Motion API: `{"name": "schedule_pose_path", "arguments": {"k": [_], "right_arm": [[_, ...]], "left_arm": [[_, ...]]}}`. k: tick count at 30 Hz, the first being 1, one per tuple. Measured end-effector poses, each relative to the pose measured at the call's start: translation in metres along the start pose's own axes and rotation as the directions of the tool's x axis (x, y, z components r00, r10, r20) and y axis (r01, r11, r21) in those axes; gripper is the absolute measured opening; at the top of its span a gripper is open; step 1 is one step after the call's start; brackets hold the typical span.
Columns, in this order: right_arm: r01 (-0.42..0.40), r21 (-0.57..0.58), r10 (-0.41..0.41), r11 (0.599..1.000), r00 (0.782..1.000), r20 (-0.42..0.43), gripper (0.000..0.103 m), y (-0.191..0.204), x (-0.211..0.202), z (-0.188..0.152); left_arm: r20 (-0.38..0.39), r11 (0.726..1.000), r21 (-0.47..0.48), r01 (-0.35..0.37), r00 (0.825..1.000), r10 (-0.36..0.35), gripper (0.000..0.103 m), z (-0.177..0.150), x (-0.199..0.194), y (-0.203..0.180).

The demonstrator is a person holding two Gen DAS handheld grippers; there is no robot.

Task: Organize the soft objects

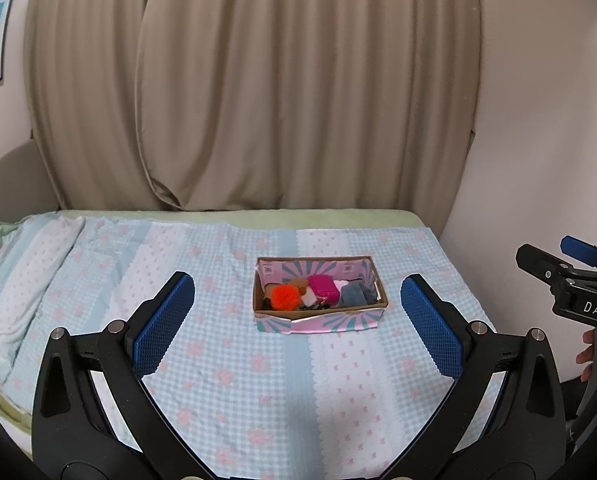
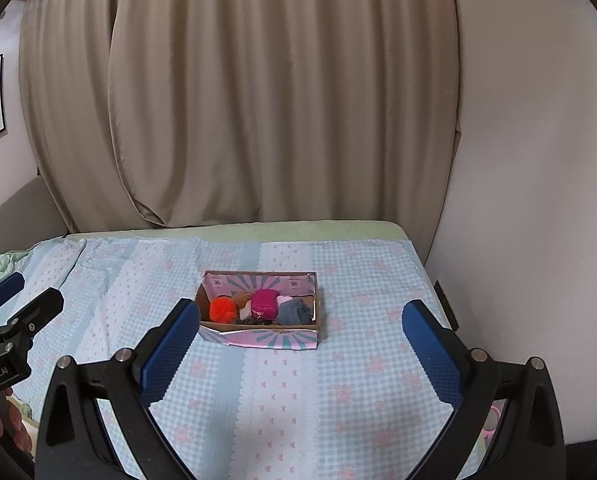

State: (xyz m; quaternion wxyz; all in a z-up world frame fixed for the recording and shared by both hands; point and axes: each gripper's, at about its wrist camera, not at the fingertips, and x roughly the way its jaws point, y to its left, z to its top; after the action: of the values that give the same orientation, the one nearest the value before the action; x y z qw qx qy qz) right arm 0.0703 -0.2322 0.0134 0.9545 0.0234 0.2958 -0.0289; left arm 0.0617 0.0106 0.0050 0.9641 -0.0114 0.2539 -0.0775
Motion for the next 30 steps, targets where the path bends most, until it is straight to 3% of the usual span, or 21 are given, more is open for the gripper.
{"name": "schedule_pose_path", "arguments": {"k": [30], "right_arm": [[-0.006, -0.008, 0.006, 1.0, 1.0, 0.006, 0.101, -0.0005, 0.0012, 0.0041]], "left_arm": [[0.039, 1.0, 0.014, -0.012, 0.999, 0.011, 0.103, -0.0037, -0.0052, -0.007]]}}
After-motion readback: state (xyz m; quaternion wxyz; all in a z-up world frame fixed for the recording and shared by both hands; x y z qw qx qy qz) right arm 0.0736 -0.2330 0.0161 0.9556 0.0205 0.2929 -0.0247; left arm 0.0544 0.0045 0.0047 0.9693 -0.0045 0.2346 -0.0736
